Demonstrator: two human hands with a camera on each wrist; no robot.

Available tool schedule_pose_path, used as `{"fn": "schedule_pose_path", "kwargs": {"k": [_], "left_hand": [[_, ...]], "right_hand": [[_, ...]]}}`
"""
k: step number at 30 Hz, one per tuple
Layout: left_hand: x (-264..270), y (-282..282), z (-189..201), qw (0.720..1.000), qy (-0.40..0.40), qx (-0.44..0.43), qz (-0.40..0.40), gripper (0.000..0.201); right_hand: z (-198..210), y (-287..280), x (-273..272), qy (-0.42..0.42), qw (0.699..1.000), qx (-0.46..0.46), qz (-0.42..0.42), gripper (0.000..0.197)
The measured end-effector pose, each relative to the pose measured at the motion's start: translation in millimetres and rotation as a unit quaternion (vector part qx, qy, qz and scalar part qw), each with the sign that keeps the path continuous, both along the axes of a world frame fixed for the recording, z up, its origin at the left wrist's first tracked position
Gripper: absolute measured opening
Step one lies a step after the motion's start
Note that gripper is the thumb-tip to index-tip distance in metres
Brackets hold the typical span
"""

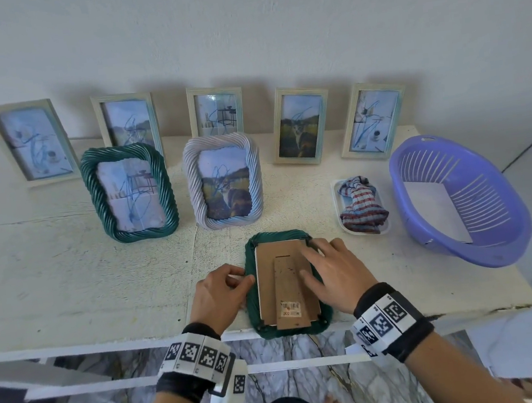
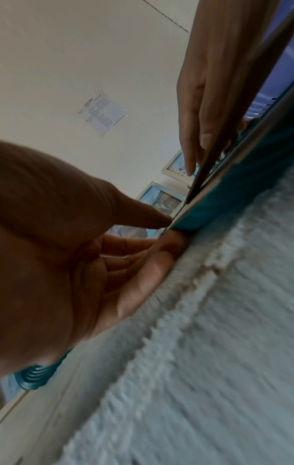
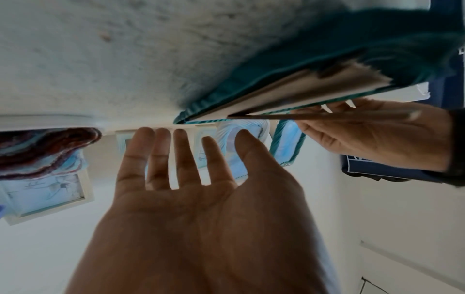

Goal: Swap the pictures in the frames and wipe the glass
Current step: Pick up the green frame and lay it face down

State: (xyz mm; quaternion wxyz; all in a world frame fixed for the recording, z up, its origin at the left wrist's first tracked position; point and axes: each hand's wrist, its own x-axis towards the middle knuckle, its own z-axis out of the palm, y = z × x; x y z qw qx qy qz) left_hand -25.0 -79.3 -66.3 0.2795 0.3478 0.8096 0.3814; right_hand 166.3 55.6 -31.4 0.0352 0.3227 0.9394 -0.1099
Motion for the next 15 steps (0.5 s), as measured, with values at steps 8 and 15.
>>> {"fn": "schedule_pose_path", "kwargs": {"k": [8, 15], "left_hand": [[-26, 54, 18, 0.991, 0.099, -0.086, -0.033, 0.036], [-27, 78, 25, 0.974, 0.147, -0.163, -0.05, 0.031]], "right_hand": [[-6, -14, 1, 0.002, 0.998, -0.053, -0.023, 0.044], [-4, -20, -2, -0.014, 0.997, -0.056, -0.043, 0.046]]}}
